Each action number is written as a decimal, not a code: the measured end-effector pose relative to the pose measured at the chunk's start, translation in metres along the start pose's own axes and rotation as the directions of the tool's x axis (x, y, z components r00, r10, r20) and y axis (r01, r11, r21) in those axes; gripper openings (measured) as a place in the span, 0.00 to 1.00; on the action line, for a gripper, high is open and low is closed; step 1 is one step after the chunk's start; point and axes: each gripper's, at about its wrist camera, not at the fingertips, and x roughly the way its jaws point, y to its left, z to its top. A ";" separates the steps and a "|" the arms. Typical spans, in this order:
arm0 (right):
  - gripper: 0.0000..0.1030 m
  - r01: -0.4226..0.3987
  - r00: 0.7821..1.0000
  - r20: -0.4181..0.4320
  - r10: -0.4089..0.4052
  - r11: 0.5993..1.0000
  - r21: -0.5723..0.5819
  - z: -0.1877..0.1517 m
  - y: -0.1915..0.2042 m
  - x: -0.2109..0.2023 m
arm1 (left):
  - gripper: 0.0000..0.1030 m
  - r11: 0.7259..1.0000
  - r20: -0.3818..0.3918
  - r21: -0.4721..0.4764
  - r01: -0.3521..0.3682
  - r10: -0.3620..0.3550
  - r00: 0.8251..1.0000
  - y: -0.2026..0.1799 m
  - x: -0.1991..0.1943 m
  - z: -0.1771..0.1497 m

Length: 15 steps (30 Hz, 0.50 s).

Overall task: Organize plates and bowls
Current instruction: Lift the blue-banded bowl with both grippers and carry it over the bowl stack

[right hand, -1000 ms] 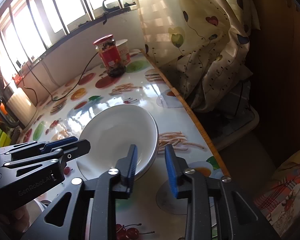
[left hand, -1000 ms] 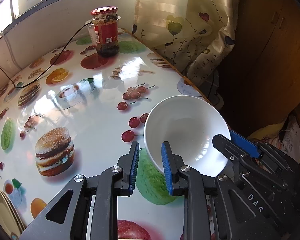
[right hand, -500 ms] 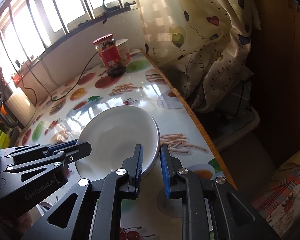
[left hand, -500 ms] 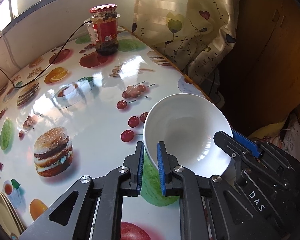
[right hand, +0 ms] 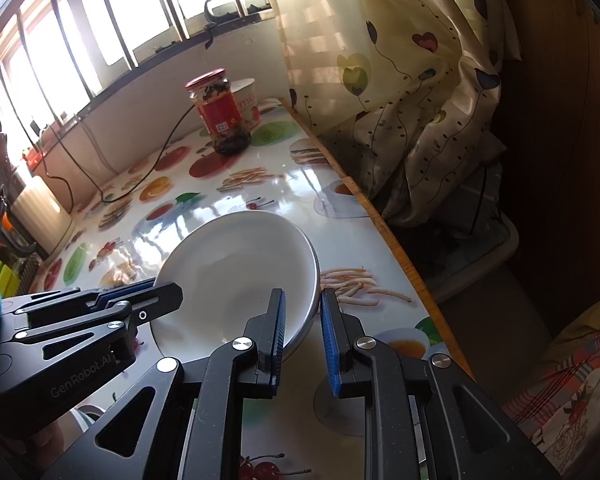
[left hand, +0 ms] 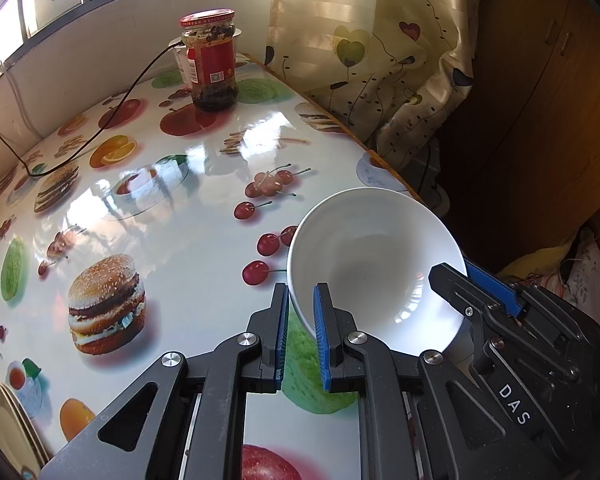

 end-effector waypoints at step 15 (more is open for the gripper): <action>0.17 0.001 1.000 0.005 -0.001 1.000 -0.004 0.000 0.001 -0.001 | 0.13 1.000 0.012 -0.001 -0.002 0.002 1.000 -0.001 -0.006 -0.001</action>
